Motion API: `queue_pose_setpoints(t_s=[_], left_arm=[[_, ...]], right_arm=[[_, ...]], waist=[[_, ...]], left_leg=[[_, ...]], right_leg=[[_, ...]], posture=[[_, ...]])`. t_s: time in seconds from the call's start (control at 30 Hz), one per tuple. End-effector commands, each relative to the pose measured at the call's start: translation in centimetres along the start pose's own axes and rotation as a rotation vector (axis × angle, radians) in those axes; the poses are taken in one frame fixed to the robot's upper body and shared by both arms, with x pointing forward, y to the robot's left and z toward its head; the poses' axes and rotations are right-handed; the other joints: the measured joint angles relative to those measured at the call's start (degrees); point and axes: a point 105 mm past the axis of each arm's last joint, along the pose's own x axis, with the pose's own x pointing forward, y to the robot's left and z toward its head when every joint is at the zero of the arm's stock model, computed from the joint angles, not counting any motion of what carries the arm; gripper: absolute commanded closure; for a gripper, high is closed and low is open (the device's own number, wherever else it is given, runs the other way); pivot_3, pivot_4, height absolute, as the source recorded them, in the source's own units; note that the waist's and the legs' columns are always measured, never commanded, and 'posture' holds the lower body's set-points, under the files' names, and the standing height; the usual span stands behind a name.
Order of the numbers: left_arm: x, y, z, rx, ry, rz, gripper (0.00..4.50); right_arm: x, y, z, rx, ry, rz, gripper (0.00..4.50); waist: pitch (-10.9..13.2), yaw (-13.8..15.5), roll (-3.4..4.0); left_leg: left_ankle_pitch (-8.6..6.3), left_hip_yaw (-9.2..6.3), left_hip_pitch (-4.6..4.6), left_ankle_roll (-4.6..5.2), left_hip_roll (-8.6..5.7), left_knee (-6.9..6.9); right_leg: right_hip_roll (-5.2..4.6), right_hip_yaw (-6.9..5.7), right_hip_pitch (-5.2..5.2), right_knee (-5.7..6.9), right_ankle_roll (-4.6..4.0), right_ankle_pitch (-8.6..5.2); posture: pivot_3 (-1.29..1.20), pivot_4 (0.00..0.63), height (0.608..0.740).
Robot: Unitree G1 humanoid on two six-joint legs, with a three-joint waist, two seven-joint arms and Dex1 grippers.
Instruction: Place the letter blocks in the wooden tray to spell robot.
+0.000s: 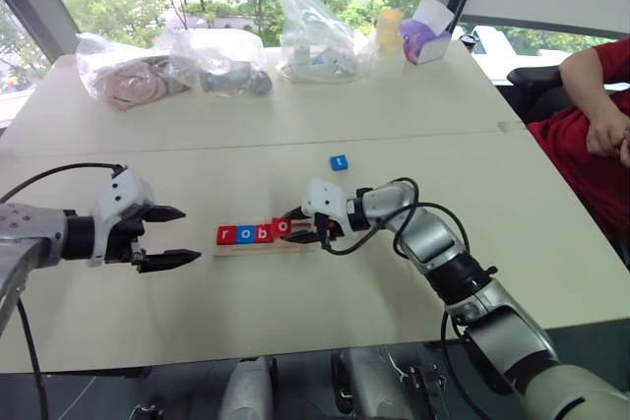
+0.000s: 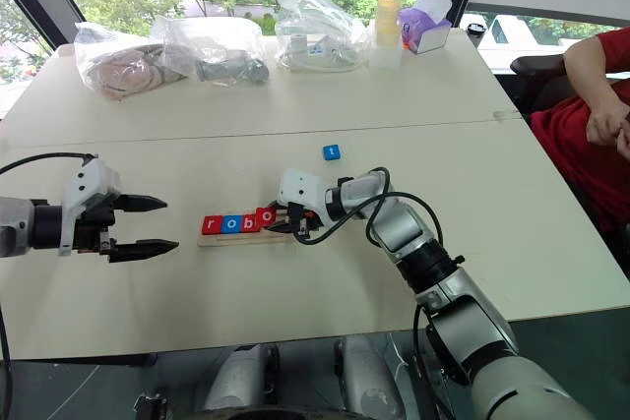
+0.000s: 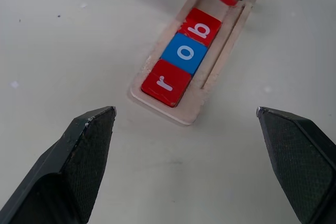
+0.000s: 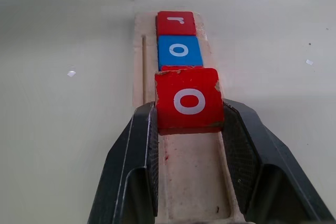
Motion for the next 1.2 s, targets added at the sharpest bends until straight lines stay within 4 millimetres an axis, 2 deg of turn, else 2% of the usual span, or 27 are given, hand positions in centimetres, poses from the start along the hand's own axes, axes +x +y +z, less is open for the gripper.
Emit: queue_pose_setpoints(t_s=[0.03,0.2,0.7,0.9,0.93,1.1,1.2], left_arm=[[-0.5,-0.1,1.0,0.021,-0.037,0.033,0.0],[-0.5,-0.1,0.5,-0.002,-0.037,0.054,0.0],[0.1,-0.1,0.3,0.007,-0.024,0.051,0.0],[0.1,-0.1,0.4,0.012,-0.026,0.054,0.0],[0.1,-0.1,0.4,0.012,-0.027,0.055,0.0],[0.2,0.0,0.5,0.016,-0.027,0.059,0.0],[0.3,-0.2,1.2,0.022,-0.062,0.066,0.0]], right_arm=[[0.1,-0.5,0.5,-0.039,-0.01,0.01,3.37],[0.2,-0.6,-0.4,-0.037,0.0,0.012,3.37],[1.2,0.2,-0.2,-0.049,-0.016,0.028,3.37],[1.2,0.1,-0.3,-0.055,-0.014,0.014,0.23],[1.2,0.0,-0.2,-0.056,-0.018,0.011,0.1],[0.6,-1.0,0.8,-0.044,-0.057,-0.036,0.1],[-1.3,-3.4,2.0,0.057,-0.124,-0.168,0.1]], waist=[[0.0,0.0,0.0],[0.0,-0.1,0.0],[0.0,-0.1,0.0],[0.0,-0.2,0.0],[0.0,-0.2,0.0],[0.0,-0.1,0.0],[0.0,-0.1,0.0]], left_leg=[[0.0,0.01,0.0,0.0,0.0,-0.01],[0.0,0.0,0.0,0.0,0.0,-0.03],[0.0,0.0,0.02,0.0,0.01,-0.03],[0.0,0.0,0.02,0.0,0.01,-0.03],[0.0,0.0,0.02,0.0,0.01,-0.03],[0.0,0.0,0.02,0.0,0.01,-0.03],[0.0,0.0,0.01,0.0,0.01,-0.03]], right_leg=[[0.0,0.0,0.0,0.0,0.01,0.0],[0.01,0.02,-0.01,0.0,0.05,0.03],[0.02,0.05,-0.01,0.01,0.05,0.03],[0.02,0.05,-0.01,0.01,0.04,0.03],[0.02,0.05,-0.01,0.01,0.04,0.03],[0.02,0.05,-0.01,0.01,0.04,0.03],[0.02,0.05,-0.01,0.01,0.04,0.03]], posture=[[0.0,0.15,0.74],[0.0,0.15,0.74],[0.0,0.15,0.74],[0.0,0.15,0.74],[0.0,0.15,0.74],[0.0,0.15,0.74],[0.0,0.15,0.74]])
